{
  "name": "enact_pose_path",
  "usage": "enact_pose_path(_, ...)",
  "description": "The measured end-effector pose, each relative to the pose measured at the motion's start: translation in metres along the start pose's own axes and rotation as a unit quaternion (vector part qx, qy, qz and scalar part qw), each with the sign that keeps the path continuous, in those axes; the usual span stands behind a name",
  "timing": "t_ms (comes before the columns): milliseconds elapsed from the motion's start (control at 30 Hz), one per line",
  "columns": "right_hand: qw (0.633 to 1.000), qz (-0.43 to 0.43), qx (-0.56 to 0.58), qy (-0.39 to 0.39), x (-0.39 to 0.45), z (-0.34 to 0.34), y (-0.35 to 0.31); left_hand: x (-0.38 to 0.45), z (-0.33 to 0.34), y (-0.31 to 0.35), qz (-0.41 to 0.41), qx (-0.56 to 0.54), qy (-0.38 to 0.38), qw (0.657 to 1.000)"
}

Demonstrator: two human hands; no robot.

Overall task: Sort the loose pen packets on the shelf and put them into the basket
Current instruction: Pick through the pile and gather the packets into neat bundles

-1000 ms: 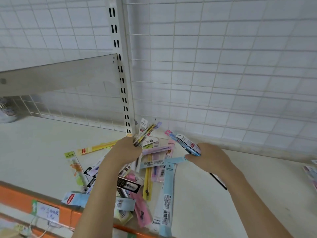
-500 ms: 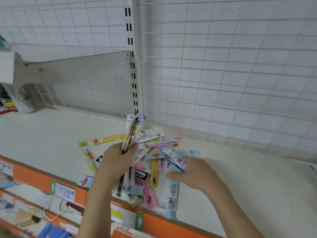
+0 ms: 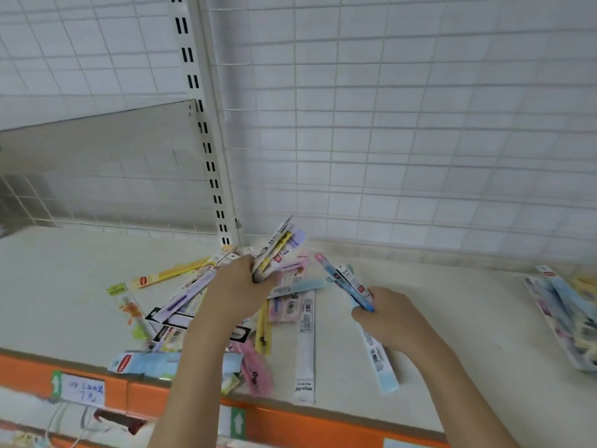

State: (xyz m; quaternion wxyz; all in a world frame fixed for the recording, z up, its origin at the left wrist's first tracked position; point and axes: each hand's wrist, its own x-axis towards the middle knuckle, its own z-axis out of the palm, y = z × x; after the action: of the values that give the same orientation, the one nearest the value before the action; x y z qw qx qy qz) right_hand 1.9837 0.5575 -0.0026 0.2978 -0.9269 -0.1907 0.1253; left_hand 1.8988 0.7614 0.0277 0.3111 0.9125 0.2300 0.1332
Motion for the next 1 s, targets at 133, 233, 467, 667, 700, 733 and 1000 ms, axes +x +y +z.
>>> enact_pose_path(133, 0.997, 0.027, 0.033, 0.062, -0.007, -0.010, 0.017, 0.023, 0.024, 0.009, 0.021, 0.092, -0.020, 0.995)
enact_pose_path(233, 0.993, 0.023, 0.026, 0.115, -0.015, -0.015, 0.023, 0.033, 0.041, 0.010, 0.032, 0.170, -0.052, 0.983)
enact_pose_path(467, 0.986, 0.016, 0.036, 0.165, -0.020, -0.020, 0.030, 0.047, 0.057, -0.001, 0.046, 0.229, -0.101, 0.967)
enact_pose_path(667, 0.991, -0.004, -0.025, 0.132, -0.015, -0.013, 0.028, 0.045, 0.038, 0.001, 0.057, 0.206, -0.055, 0.975)
enact_pose_path(700, 0.992, -0.006, -0.027, 0.124, -0.015, -0.012, 0.026, 0.043, 0.031, 0.002, 0.056, 0.191, -0.041, 0.979)
enact_pose_path(733, 0.993, -0.006, -0.025, 0.115, -0.014, -0.011, 0.025, 0.039, 0.024, 0.002, 0.050, 0.176, -0.027, 0.983)
enact_pose_path(1000, 0.998, -0.026, -0.055, -0.010, -0.005, 0.014, -0.006, -0.014, -0.008, -0.010, -0.043, -0.009, 0.048, 0.998)
